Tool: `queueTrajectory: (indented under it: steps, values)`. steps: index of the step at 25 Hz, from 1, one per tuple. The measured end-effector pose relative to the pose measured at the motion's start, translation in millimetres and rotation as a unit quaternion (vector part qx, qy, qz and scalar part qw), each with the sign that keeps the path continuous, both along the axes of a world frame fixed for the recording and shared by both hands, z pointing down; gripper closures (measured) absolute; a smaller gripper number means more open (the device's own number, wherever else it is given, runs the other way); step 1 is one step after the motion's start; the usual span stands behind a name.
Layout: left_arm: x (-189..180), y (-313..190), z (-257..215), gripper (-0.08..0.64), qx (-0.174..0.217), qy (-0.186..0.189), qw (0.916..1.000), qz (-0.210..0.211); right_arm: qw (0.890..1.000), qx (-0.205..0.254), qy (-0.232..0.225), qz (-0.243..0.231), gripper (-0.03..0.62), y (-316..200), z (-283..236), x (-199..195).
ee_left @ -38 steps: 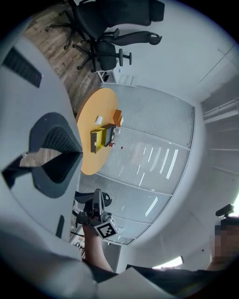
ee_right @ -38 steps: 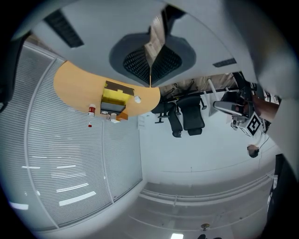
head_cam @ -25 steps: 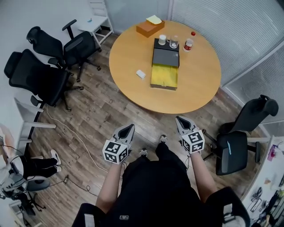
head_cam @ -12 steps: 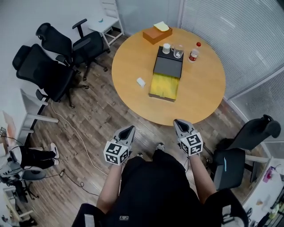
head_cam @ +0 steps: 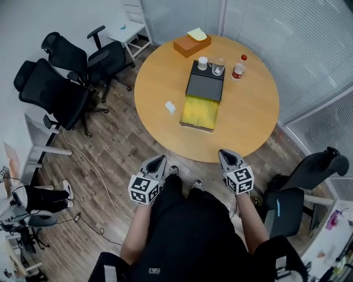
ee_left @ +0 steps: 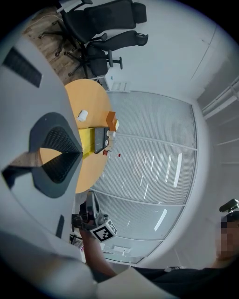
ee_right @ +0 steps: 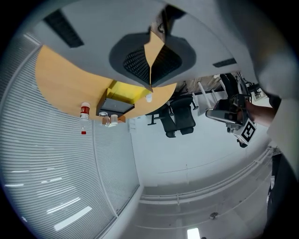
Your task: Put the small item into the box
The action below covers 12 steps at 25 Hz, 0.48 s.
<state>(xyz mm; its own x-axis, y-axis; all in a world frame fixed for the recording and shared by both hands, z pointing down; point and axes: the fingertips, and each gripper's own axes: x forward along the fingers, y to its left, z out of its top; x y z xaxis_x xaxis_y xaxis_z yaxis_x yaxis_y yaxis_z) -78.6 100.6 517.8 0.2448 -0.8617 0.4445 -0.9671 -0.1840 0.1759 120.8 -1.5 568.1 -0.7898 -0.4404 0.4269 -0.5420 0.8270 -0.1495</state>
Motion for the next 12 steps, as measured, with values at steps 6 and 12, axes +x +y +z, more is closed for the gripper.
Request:
queueTrajectory:
  steps: [6,12]
  values:
    - [-12.2,-33.6,6.0,0.554,-0.001,0.006,0.9997,0.023,1.0,-0.006,0.009,0.022,0.586,-17.4,6.9,-4.0]
    - [-22.9,-82.7,12.6,0.554,-0.006,0.012,0.9982,0.058,0.999,-0.001,0.014,0.05,0.586,-57.4,0.4,-13.8]
